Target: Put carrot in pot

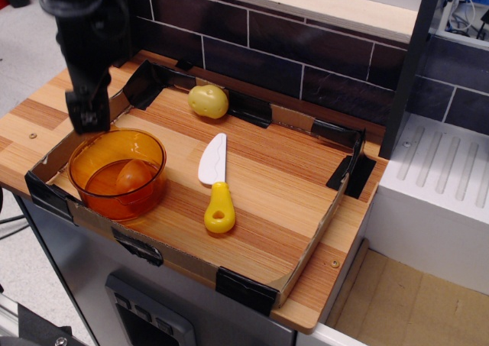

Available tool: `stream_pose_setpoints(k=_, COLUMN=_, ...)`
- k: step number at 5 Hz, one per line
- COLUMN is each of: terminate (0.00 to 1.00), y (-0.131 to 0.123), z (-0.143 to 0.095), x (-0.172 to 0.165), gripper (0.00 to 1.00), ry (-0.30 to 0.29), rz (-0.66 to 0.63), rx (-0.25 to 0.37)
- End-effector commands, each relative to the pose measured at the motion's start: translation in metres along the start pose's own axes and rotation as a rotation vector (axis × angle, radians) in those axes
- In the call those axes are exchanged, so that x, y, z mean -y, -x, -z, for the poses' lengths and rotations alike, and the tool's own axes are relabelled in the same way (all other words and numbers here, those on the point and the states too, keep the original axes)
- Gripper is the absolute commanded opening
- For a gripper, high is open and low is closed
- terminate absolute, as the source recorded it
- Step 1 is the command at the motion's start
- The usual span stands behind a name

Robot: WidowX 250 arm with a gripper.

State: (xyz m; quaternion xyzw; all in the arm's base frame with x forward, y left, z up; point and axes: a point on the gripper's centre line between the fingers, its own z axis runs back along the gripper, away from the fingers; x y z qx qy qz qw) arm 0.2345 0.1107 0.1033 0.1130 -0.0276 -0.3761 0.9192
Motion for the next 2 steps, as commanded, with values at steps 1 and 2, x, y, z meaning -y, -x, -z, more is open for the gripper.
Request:
stream_pose_setpoints(k=1, terminate=0.0, y=0.0086, z=-0.0501, x=-0.0061, gripper=1.0, ry=-0.03, rz=-0.039, rx=0.076)
stream_pose_setpoints(k=2, terminate=1.0, y=0.0086, z=-0.0501, x=-0.0061, gripper=1.0, ry=-0.03, rz=-0.039, rx=0.076)
